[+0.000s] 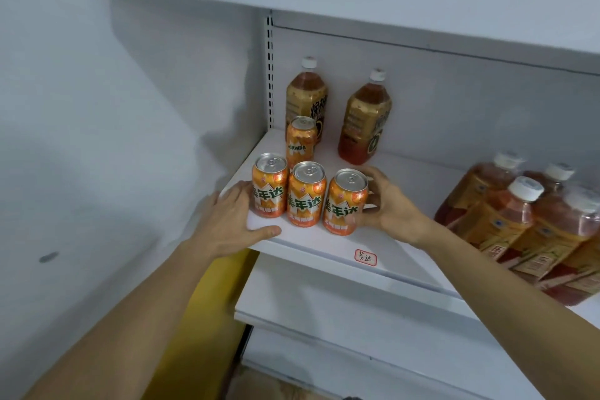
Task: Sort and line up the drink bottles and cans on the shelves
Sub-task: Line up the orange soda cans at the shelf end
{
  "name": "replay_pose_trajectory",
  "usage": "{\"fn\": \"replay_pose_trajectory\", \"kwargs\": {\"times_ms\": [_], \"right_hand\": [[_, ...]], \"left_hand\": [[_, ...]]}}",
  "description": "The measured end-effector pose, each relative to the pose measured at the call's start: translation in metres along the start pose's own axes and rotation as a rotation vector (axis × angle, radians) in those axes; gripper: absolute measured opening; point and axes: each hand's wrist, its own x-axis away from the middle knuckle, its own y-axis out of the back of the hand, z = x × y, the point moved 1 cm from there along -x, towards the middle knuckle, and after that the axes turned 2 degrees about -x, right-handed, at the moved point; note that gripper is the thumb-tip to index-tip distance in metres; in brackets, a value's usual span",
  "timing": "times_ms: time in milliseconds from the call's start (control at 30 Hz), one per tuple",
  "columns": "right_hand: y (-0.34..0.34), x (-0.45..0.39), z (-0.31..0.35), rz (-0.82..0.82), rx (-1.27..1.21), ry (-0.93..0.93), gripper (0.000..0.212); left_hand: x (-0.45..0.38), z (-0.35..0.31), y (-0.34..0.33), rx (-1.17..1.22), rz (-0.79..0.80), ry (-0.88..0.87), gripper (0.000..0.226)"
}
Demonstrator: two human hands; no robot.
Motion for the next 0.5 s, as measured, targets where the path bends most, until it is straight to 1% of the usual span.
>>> {"fn": "replay_pose_trajectory", "kwargs": {"times_ms": [100, 200, 300, 433, 500], "right_hand": [[-0.015, 0.004, -0.015, -0.094, 0.003, -0.034, 0.092], [-0.026, 0.009, -0.029, -0.144, -0.004, -0.037, 0.086], [-0.028, 0.011, -0.035, -0.159, -0.066, -0.024, 0.077], [-0.03, 0.015, -0.035, -0.155, -0.11, 0.01, 0.081], [-0.03, 0.016, -0.034, -0.153, -0.117, 0.033, 0.077]], "left_hand": [[-0.001, 0.003, -0.003, -0.049, -0.01, -0.005, 0.099], [0.001, 0.002, -0.001, -0.076, -0.025, -0.03, 0.094], [0.002, 0.001, -0.001, -0.118, -0.017, -0.028, 0.095], [0.002, 0.001, 0.0, -0.142, -0.005, -0.03, 0.099], [0.001, 0.002, -0.001, -0.15, 0.005, -0.023, 0.099]]}}
